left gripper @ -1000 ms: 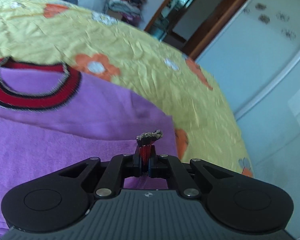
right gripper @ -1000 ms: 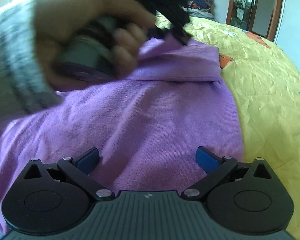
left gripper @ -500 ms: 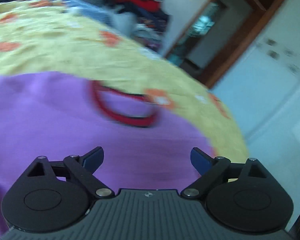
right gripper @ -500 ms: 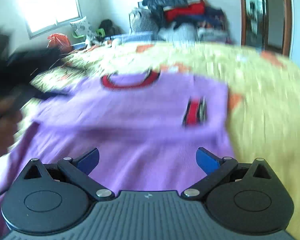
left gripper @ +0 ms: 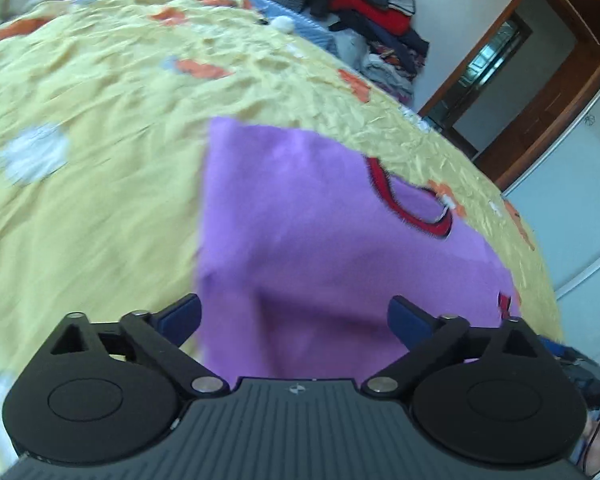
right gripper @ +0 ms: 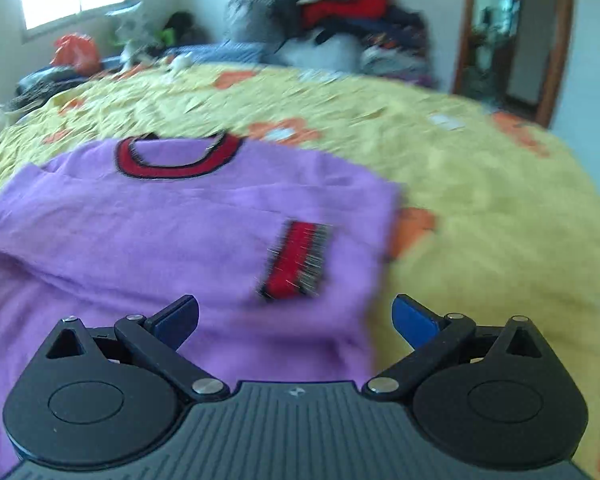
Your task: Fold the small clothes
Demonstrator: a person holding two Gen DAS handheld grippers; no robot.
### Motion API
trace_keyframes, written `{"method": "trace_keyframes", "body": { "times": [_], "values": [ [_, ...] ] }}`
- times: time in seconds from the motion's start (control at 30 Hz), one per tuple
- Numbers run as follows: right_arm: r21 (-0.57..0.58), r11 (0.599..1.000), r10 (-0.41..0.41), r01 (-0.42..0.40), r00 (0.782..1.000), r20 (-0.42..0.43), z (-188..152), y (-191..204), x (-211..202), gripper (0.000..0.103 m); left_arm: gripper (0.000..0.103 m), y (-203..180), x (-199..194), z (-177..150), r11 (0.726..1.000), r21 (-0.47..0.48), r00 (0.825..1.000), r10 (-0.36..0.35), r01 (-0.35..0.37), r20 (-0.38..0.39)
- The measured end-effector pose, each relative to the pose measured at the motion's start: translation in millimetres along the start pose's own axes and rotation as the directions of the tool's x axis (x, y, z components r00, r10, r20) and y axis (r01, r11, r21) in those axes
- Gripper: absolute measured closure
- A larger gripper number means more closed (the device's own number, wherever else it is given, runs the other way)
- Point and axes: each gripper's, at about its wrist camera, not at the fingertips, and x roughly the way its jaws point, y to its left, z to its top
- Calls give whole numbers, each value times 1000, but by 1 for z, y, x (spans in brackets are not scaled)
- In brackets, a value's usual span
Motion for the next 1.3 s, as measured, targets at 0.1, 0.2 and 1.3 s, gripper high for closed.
{"method": "trace_keyframes", "body": {
  "times": [0.1,0.2,1.3],
  "values": [
    [23,1000,-6,7,999,-41,-26,-16,-23,0,3,16,-8,-23,997,-68,995,-45,39,-87],
    [109,992,76,-66,993,-93,-48,-29,-37,0,7,19,-10,-39,993,-83,992,-87,80,-96],
    [200,961,192,-192,981,21,-146,-39,-154,60,64,58,-95,-122,973,198,986,-96,122,-138]
  ]
}}
